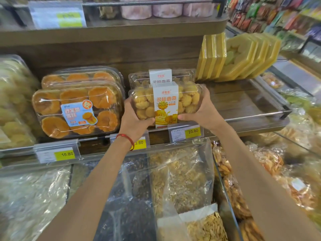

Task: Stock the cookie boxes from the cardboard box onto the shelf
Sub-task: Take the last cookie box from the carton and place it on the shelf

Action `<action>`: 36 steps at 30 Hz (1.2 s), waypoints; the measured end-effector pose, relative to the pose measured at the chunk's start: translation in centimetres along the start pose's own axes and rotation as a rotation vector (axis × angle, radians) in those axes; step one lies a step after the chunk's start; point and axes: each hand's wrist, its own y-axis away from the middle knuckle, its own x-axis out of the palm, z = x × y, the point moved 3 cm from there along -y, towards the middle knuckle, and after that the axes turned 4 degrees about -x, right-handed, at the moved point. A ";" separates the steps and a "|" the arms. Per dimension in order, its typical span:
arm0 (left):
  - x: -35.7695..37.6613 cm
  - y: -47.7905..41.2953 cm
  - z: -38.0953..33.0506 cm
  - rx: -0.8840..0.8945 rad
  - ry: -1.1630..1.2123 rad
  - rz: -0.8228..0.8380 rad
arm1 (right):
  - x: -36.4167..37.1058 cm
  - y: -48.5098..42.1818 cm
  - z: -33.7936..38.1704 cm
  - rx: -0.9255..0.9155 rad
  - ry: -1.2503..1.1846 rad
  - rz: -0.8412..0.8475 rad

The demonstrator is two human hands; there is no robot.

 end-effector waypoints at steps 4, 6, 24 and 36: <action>-0.6 -0.4 -0.1 -0.032 -0.001 0.053 | -0.6 0.1 0.4 -0.031 -0.028 0.114; -0.6 -0.5 -0.1 -0.032 -0.013 0.061 | -0.7 0.0 0.3 -0.033 -0.017 0.127; 0.1 1.3 -2.0 -0.041 -0.165 -0.078 | -0.3 1.5 1.0 -0.003 0.055 -0.023; -3.0 5.8 -0.8 0.050 -0.101 -0.086 | 8.7 9.1 5.8 0.037 0.320 -0.364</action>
